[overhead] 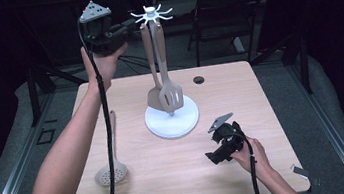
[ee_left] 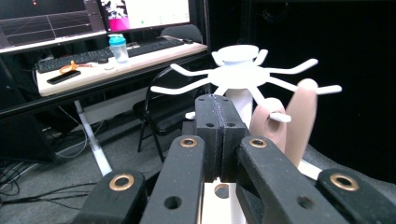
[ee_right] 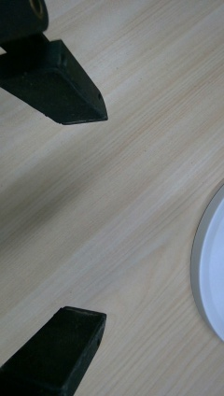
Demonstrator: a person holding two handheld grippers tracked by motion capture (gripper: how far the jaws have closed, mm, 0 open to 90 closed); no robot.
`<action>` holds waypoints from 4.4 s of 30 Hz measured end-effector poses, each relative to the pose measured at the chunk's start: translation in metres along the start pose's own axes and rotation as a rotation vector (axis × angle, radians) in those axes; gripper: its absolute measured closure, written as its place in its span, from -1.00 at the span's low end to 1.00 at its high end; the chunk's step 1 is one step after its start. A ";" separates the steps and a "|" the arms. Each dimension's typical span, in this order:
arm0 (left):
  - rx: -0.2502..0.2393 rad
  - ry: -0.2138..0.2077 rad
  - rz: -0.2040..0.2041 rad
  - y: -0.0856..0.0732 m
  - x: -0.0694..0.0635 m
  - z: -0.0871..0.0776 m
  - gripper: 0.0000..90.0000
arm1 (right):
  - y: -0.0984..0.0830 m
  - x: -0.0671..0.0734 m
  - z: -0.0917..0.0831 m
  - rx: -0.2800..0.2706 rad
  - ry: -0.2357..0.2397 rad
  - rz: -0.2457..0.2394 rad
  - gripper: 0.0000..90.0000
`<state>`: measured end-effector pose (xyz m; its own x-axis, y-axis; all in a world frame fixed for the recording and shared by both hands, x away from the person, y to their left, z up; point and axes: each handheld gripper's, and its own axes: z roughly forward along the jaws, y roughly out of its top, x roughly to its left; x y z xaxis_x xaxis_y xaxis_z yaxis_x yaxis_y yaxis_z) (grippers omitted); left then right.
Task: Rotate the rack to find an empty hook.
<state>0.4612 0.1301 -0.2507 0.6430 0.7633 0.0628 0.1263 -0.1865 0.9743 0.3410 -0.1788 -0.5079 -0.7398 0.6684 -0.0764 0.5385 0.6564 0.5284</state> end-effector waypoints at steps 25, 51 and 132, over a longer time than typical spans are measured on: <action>-0.035 -0.016 -0.012 -0.014 0.007 -0.018 1.00 | -0.001 0.002 0.001 0.024 -0.004 -0.017 -0.91; -0.011 0.011 0.048 -0.004 -0.007 -0.012 1.00 | -0.001 0.002 0.000 0.038 -0.012 -0.031 -0.89; 0.014 0.044 0.057 -0.003 -0.002 -0.007 1.00 | -0.001 0.004 0.002 0.042 -0.010 -0.033 -0.88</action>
<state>0.4538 0.1332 -0.2521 0.6154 0.7778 0.1277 0.1014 -0.2388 0.9658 0.3385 -0.1765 -0.5102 -0.7538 0.6492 -0.1020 0.5300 0.6923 0.4898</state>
